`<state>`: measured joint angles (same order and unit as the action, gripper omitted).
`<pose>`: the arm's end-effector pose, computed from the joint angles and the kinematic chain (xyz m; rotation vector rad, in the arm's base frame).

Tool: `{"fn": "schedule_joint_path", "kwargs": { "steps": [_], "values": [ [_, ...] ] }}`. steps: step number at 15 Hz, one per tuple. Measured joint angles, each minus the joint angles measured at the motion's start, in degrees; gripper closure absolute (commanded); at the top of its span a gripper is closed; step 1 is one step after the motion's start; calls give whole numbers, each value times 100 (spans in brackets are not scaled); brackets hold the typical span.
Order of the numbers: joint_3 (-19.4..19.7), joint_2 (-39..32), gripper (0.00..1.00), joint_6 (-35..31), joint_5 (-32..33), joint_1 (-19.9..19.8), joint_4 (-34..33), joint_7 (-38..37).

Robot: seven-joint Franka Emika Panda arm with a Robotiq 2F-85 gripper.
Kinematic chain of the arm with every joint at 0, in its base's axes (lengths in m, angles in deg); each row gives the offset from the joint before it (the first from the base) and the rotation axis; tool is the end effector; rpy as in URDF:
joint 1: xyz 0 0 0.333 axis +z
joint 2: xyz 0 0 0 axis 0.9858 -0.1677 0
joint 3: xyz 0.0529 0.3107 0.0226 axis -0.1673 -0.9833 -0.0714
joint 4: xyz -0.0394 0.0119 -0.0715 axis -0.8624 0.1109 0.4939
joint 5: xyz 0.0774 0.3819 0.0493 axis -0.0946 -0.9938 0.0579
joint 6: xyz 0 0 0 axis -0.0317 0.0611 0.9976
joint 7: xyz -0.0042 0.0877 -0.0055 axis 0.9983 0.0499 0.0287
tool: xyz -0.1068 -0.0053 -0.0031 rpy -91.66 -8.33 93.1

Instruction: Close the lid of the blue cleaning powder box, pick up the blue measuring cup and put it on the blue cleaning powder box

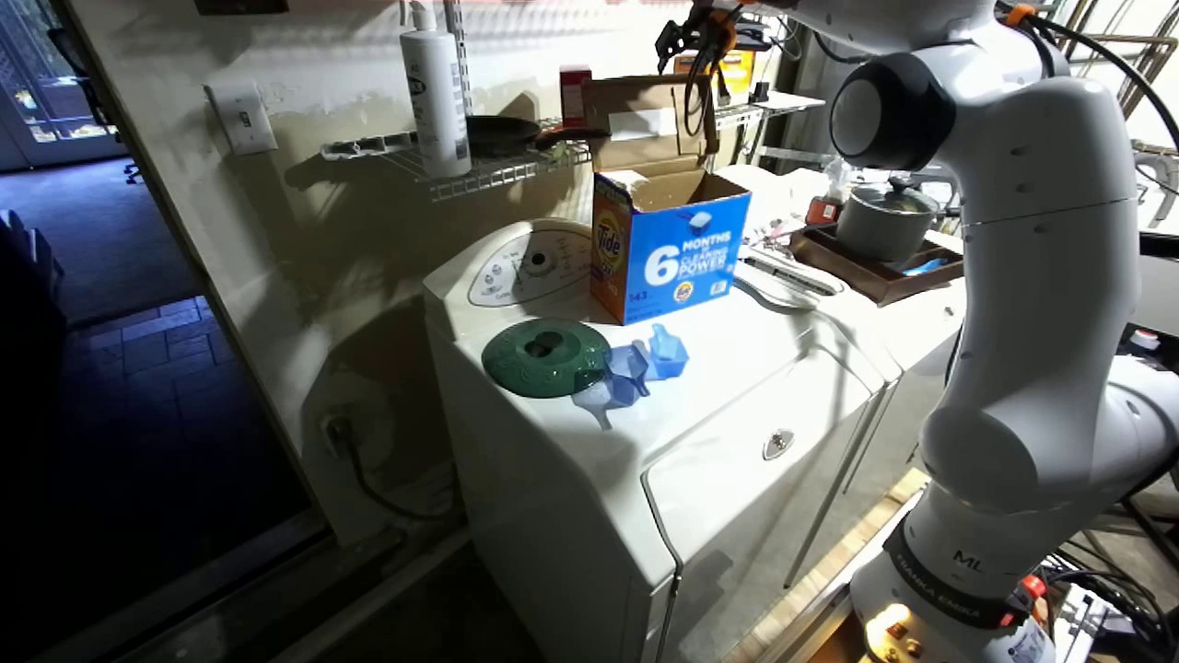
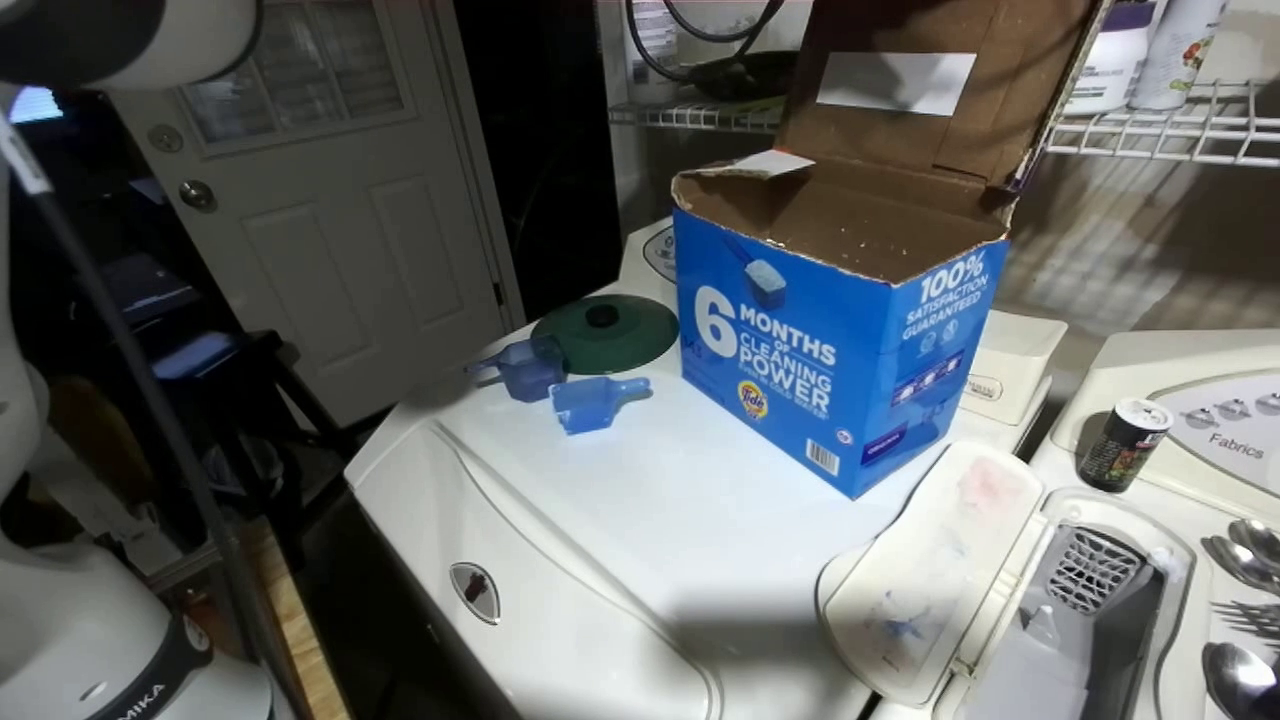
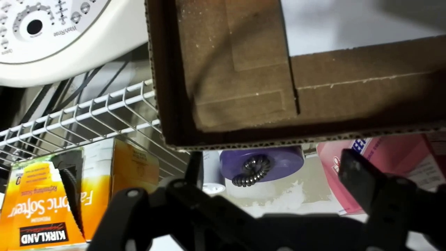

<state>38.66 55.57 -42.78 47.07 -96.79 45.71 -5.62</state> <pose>0.6881 -0.2731 0.6603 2.8397 -0.4805 1.0653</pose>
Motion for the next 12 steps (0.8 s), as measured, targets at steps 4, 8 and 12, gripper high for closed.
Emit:
{"fn": "schedule_joint_path", "kwargs": {
  "steps": [4, 8, 12],
  "values": [
    [8, -114, 0, 361, 0, -33, -303, -29],
    [38, -181, 0, 873, 6, -68, -593, -142],
    [165, -202, 0, 1539, 32, -83, -735, -334]
  ]
}}
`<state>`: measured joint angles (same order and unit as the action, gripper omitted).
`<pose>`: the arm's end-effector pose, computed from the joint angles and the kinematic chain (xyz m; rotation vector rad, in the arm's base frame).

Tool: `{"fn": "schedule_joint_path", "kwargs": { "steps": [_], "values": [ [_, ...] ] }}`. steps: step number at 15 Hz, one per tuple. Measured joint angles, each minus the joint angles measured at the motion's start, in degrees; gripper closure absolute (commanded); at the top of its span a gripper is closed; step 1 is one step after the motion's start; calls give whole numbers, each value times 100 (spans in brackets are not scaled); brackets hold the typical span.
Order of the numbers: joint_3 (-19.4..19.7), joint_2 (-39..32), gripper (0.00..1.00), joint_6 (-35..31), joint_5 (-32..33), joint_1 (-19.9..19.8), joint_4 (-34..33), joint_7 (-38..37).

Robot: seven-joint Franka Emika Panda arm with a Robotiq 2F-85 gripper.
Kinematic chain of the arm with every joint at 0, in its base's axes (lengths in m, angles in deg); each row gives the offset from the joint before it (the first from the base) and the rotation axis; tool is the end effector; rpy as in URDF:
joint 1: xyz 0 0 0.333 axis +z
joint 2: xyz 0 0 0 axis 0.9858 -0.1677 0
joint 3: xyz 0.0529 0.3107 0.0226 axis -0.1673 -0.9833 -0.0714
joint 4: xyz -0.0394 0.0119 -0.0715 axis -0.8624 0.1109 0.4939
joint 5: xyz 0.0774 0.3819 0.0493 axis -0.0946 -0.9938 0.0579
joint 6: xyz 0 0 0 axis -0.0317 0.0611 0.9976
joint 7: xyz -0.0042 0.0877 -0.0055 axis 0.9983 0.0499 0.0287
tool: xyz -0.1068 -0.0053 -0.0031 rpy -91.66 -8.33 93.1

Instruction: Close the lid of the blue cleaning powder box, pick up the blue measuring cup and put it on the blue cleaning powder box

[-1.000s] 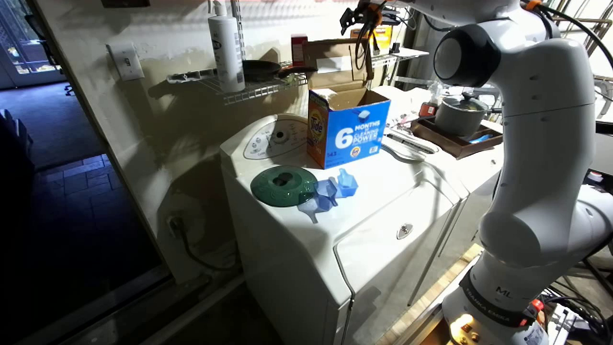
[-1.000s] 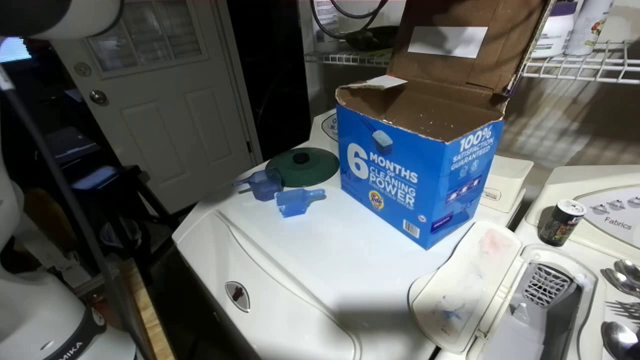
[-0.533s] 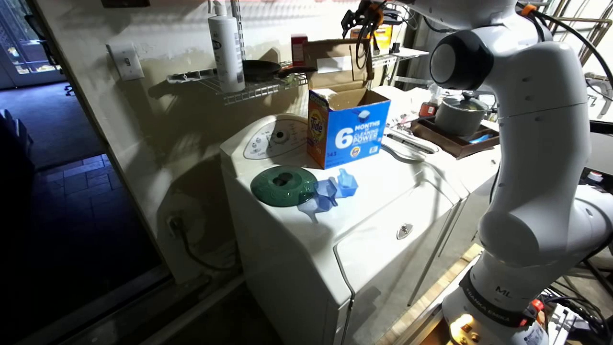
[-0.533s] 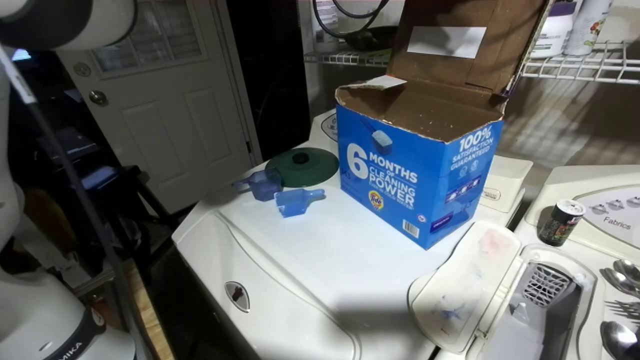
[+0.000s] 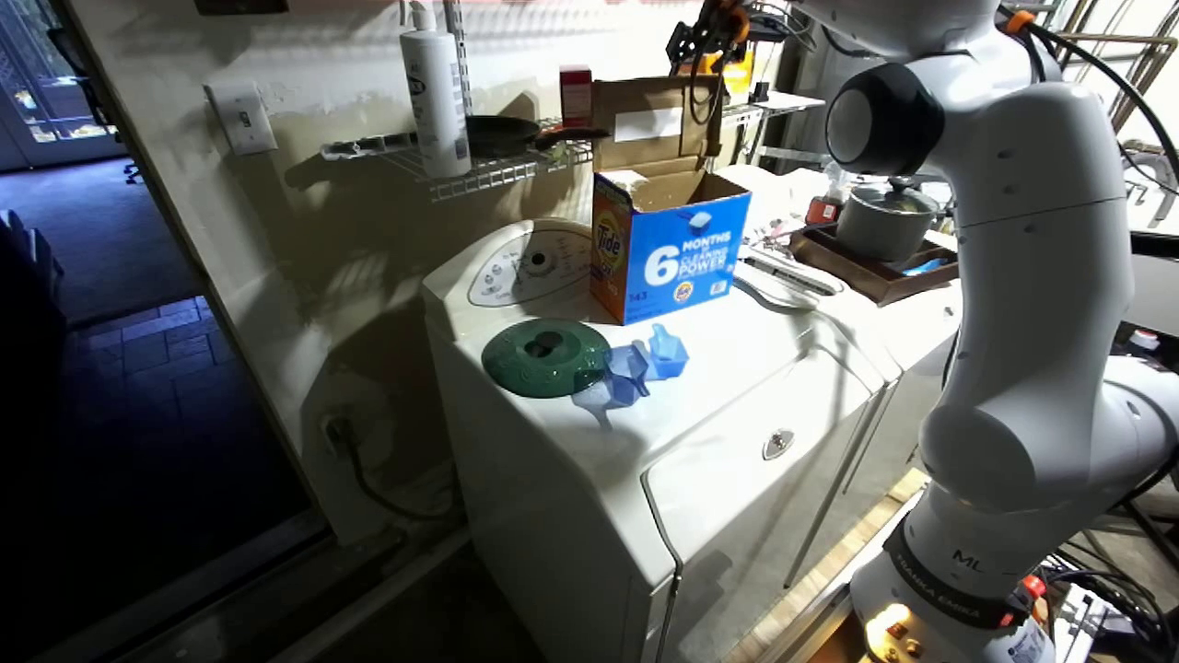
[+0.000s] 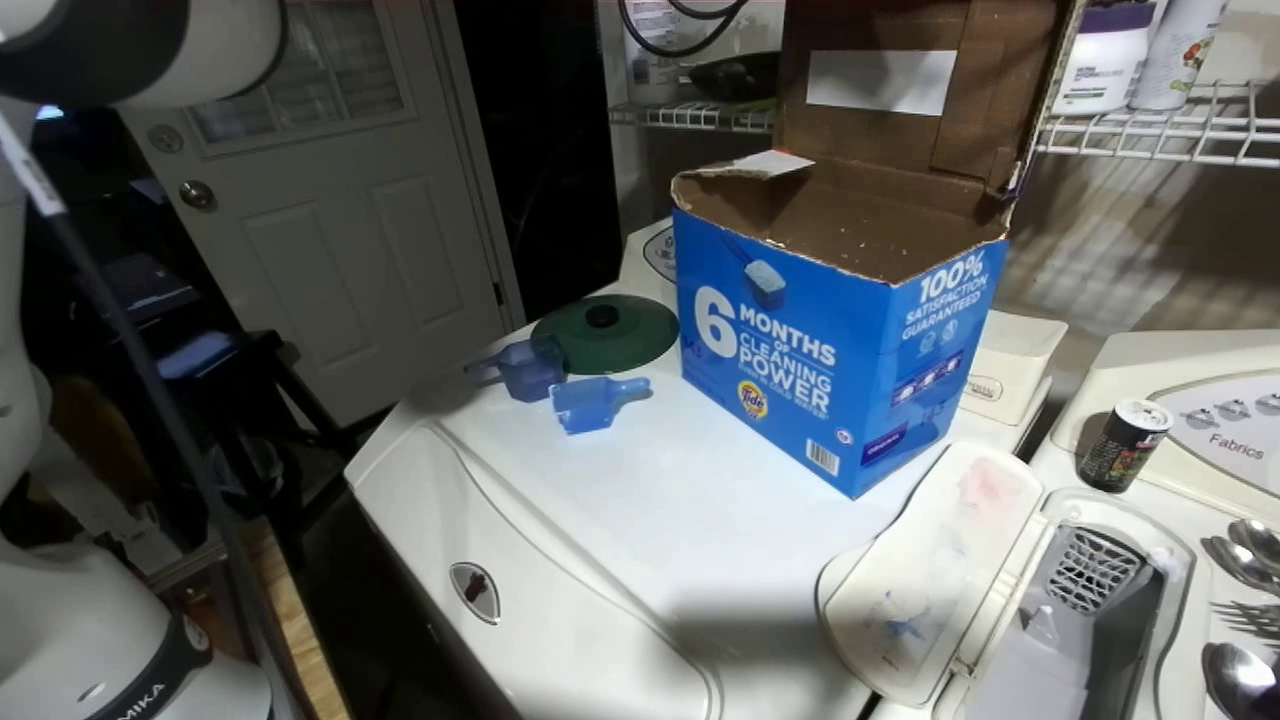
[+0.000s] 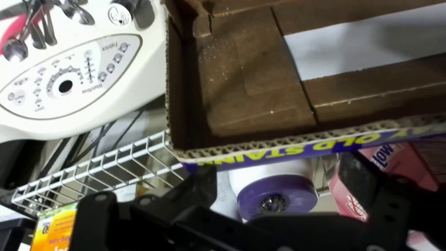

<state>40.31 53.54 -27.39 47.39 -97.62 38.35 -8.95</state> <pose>0.6728 -0.2807 0.6637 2.9315 -0.5846 0.8196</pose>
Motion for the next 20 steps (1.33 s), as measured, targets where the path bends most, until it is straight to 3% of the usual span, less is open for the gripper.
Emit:
{"fn": "schedule_joint_path", "kwargs": {
  "steps": [16, 20],
  "values": [
    [248, -6, 0, 3062, 6, 80, -291, -817],
    [245, -83, 0, 3462, 6, 248, -267, -1086]
  ]
}}
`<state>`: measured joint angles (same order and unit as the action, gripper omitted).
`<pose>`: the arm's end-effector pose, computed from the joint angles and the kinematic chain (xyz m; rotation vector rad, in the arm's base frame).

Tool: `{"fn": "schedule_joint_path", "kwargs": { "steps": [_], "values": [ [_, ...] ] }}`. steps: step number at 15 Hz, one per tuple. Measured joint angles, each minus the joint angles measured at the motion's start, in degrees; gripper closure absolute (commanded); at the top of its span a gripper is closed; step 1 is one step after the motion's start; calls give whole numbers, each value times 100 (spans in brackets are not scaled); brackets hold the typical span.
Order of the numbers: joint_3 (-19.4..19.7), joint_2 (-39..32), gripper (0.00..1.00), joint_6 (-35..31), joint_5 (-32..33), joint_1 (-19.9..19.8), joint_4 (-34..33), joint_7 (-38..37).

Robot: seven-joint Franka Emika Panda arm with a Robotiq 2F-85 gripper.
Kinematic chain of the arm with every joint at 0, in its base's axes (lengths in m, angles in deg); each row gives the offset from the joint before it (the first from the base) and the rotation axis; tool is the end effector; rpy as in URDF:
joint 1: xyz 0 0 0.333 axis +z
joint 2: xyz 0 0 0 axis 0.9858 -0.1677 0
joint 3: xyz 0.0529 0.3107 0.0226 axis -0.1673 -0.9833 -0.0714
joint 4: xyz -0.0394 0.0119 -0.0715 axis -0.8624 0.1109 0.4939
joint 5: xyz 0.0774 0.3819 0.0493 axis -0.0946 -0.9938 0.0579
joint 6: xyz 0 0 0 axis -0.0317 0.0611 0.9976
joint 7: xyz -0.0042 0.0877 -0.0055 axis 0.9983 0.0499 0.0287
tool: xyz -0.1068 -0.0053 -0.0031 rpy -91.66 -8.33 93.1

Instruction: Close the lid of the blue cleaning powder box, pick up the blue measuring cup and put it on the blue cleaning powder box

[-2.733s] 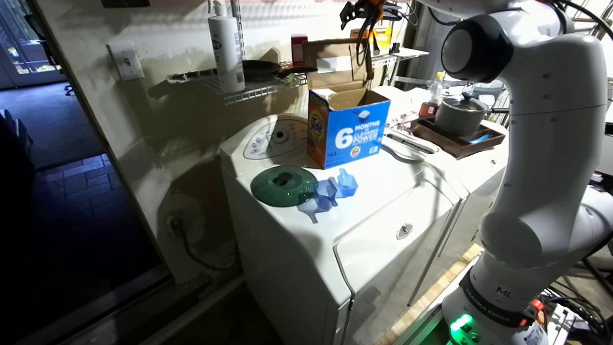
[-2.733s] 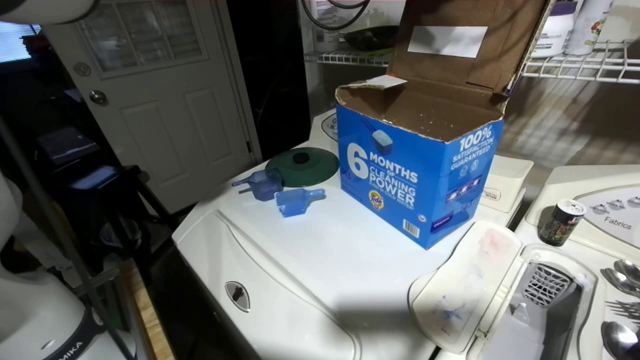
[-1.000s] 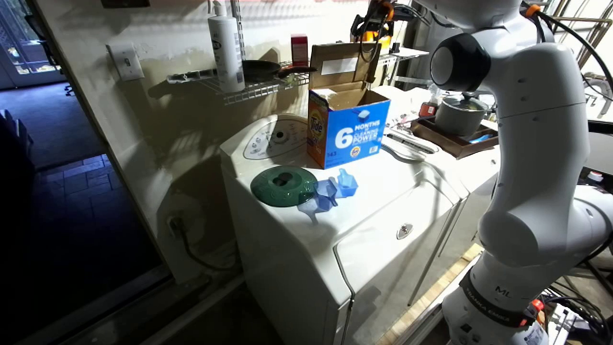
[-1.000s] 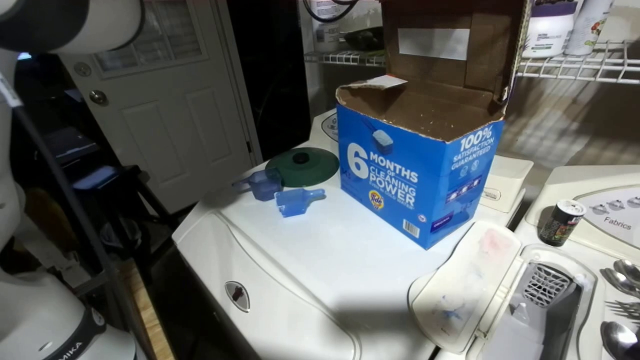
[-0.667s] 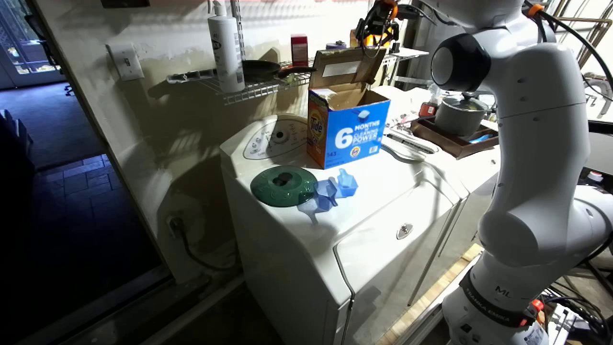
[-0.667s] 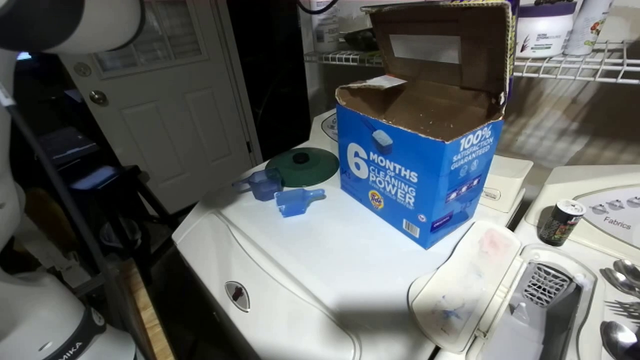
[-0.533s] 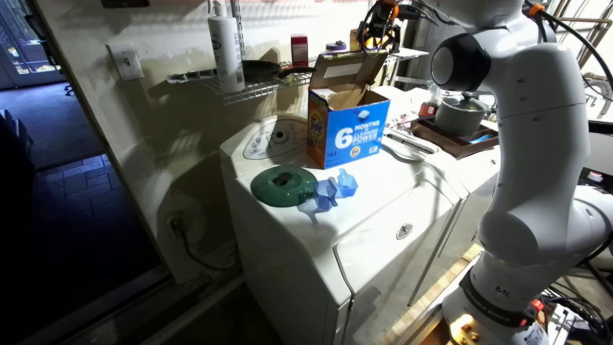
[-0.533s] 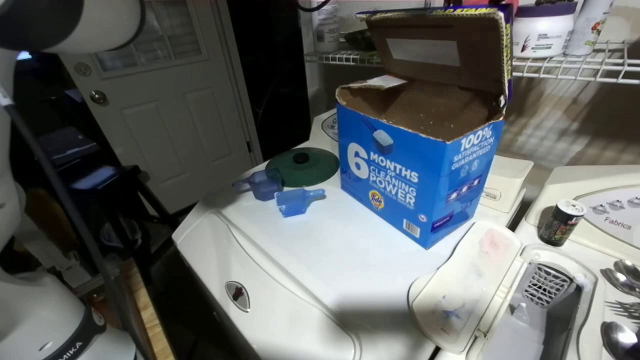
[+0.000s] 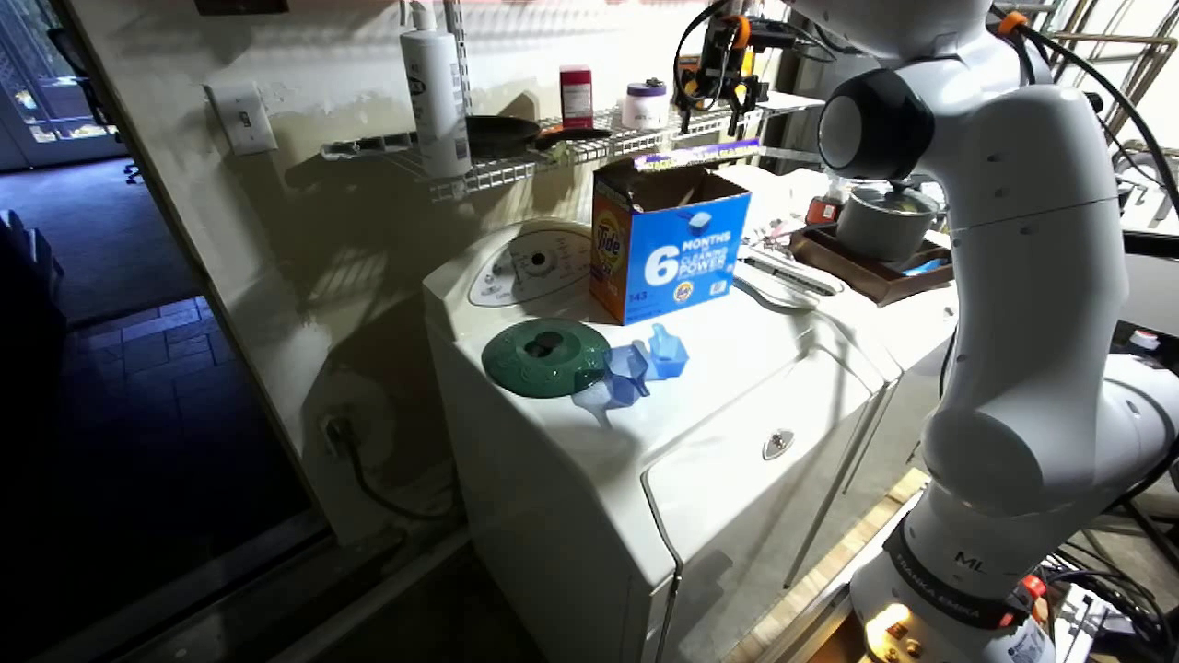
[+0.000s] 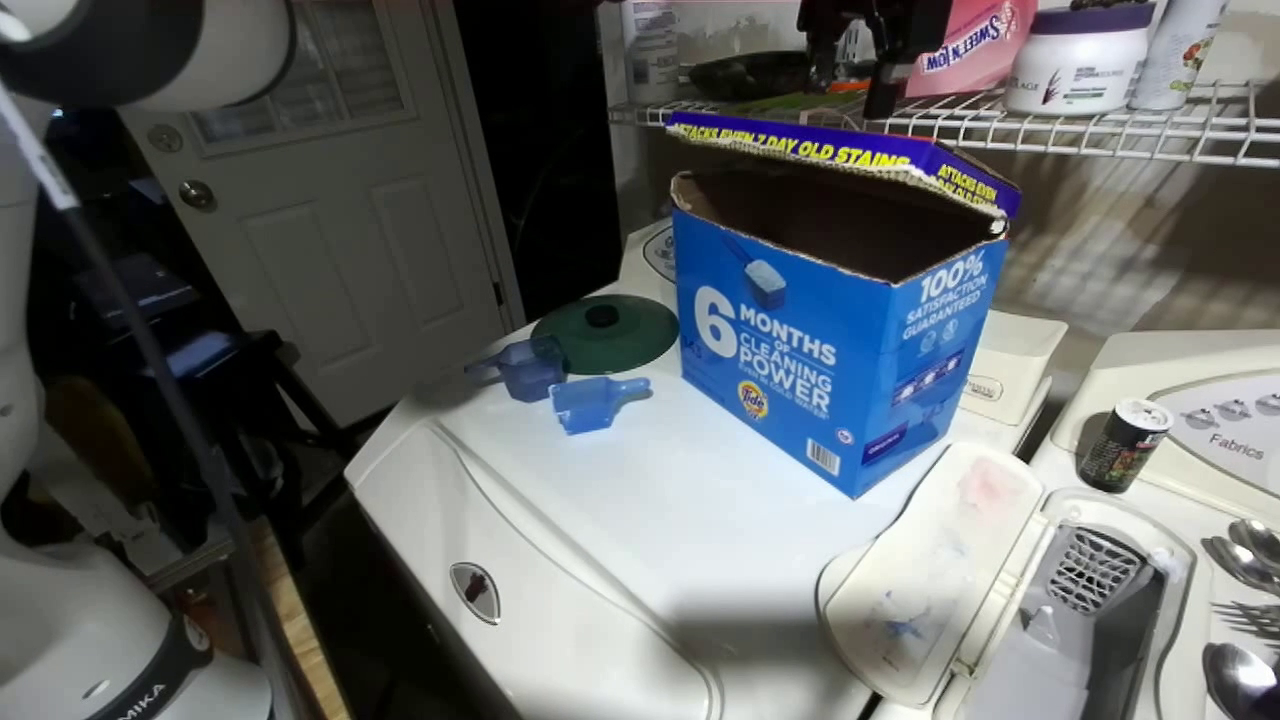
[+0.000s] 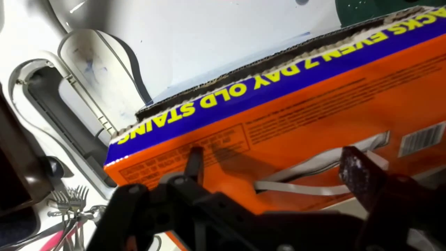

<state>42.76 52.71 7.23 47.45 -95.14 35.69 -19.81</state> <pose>0.6355 -0.2424 0.6105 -2.9649 0.8266 0.0470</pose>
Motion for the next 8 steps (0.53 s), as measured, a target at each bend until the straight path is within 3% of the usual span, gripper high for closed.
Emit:
{"fn": "schedule_joint_path", "kwargs": {
  "steps": [1, 2, 4, 8],
  "values": [
    [-1, -26, 2, 26, 0, 22, 8, -41],
    [-3, -53, 26, 29, 0, 35, 18, -66],
    [-6, -108, 32, 34, -1, 39, 54, -99],
    [-6, -204, 62, 63, -2, 23, 66, -118]
  ]
}}
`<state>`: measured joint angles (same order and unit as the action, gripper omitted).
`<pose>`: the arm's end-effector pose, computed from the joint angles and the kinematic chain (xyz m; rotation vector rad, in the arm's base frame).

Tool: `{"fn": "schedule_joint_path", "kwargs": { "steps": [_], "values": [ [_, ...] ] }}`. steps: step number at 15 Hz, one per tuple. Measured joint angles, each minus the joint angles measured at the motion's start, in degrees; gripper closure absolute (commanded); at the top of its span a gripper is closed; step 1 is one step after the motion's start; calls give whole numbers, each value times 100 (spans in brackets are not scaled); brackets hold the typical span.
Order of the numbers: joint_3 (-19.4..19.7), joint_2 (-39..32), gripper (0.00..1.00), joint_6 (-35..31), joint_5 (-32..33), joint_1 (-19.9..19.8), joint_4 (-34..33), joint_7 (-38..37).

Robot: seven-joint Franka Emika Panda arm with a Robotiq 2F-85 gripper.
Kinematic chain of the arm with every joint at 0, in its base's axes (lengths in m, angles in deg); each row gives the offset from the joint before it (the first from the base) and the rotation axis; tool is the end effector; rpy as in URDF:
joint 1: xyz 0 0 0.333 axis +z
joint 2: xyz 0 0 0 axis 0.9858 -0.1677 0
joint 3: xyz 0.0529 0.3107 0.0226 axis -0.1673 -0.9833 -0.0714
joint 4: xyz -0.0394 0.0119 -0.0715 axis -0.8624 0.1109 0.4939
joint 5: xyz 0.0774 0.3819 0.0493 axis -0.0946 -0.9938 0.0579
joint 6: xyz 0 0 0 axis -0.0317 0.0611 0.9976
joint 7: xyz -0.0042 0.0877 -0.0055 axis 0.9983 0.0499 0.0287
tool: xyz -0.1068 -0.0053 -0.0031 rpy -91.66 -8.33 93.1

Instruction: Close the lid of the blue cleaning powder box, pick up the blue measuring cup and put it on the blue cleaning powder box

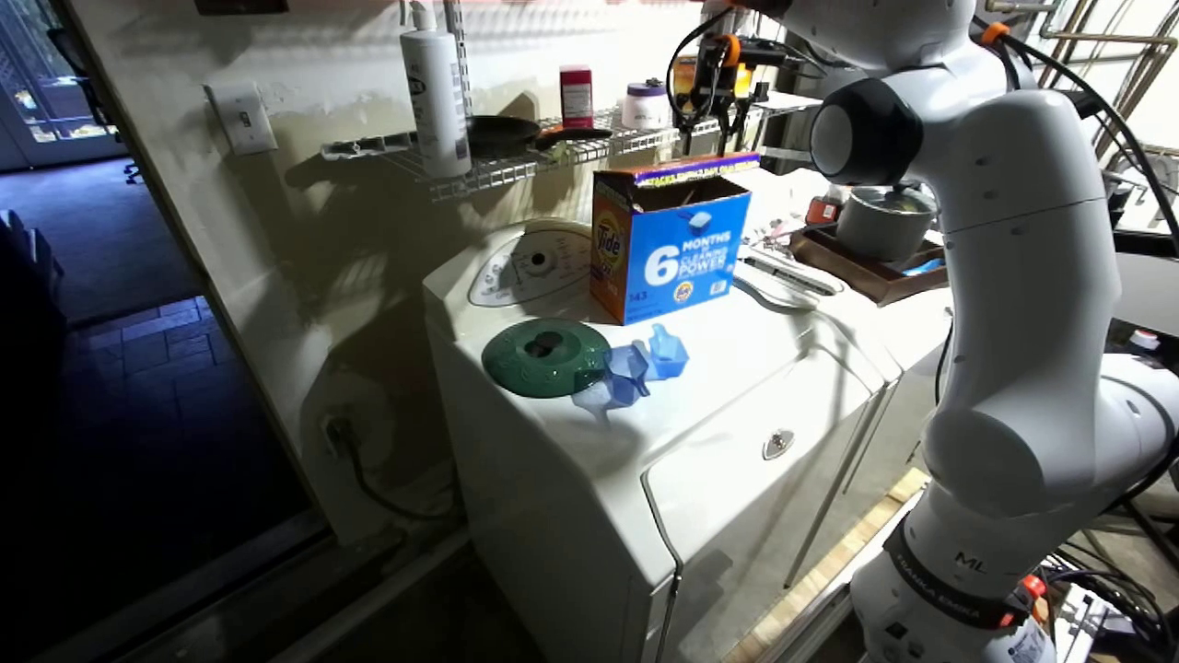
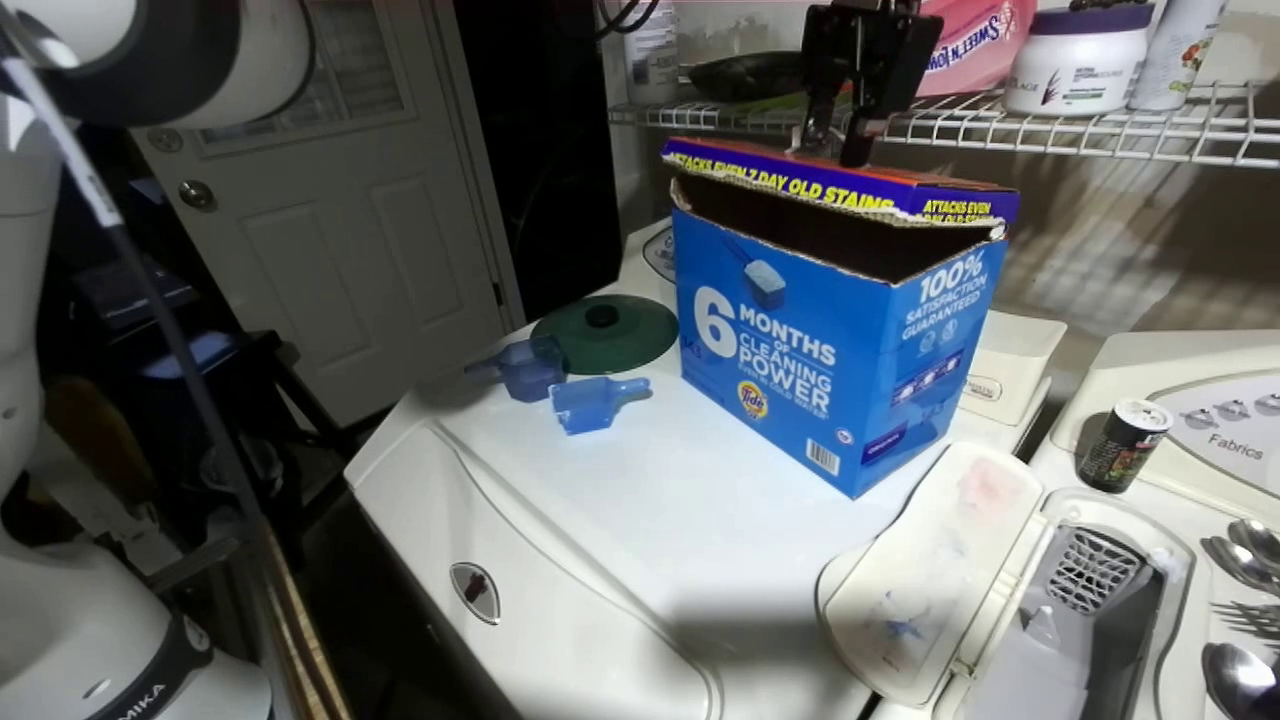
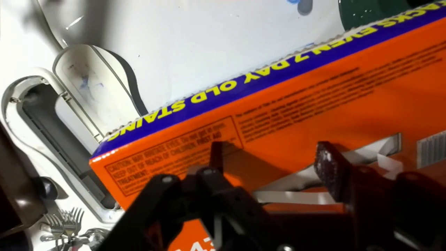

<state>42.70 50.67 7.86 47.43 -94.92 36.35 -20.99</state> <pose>0.6447 -0.2422 0.5803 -2.9519 0.8523 0.1369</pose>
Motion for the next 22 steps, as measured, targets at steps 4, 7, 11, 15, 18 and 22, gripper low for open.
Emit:
{"fn": "schedule_joint_path", "kwargs": {
  "steps": [4, 7, 11, 15, 18, 22],
  "values": [
    [0, -28, 90, 12, 0, -8, 70, 0],
    [16, -27, 100, 1, 0, -11, 188, -5],
    [69, -1, 100, -90, -6, -24, 404, -15],
    [68, 159, 100, -310, -6, 1, 716, -34],
    [68, 370, 100, -593, -6, 33, 1104, -35],
    [68, 723, 100, -1040, -6, 84, 1710, -35]
  ]
}}
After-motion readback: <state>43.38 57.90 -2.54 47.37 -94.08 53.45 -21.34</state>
